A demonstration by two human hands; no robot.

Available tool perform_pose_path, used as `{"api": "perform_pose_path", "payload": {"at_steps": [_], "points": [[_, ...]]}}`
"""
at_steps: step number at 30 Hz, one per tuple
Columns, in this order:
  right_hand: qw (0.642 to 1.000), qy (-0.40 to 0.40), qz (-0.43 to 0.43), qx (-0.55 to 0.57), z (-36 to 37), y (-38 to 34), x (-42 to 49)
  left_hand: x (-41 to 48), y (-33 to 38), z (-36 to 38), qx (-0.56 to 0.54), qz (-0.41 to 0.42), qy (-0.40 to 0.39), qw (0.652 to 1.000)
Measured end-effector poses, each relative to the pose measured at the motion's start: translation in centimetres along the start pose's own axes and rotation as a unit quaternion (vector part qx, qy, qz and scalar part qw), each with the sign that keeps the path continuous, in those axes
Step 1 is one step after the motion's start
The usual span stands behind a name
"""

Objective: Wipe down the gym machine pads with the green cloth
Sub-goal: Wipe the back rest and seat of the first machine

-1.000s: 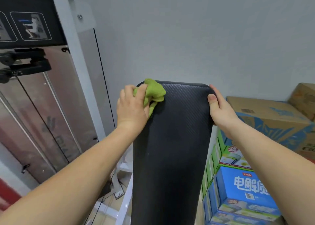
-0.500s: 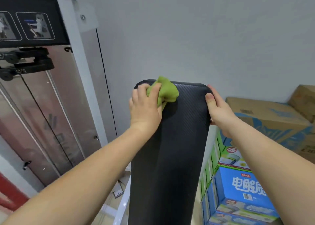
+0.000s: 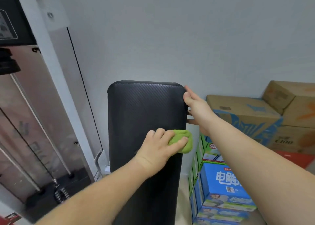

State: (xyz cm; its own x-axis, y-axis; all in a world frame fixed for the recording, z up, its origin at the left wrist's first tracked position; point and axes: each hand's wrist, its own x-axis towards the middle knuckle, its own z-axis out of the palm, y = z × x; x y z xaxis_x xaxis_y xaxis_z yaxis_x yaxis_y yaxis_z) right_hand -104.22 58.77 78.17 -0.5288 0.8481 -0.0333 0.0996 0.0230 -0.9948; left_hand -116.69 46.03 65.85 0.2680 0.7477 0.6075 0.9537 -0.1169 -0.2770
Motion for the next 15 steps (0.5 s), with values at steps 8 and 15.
{"api": "perform_pose_path", "payload": {"at_steps": [8, 15], "points": [[0.997, -0.062, 0.022, 0.032, -1.3, 1.6, -1.4, 10.4, -5.6, -6.0, 0.013, -0.242, 0.102, 0.965], [0.975, 0.159, 0.076, 0.136, 0.6, 5.2, -2.9, 1.6, 0.2, 0.2, -0.041, -0.106, 0.013, 0.993]]}}
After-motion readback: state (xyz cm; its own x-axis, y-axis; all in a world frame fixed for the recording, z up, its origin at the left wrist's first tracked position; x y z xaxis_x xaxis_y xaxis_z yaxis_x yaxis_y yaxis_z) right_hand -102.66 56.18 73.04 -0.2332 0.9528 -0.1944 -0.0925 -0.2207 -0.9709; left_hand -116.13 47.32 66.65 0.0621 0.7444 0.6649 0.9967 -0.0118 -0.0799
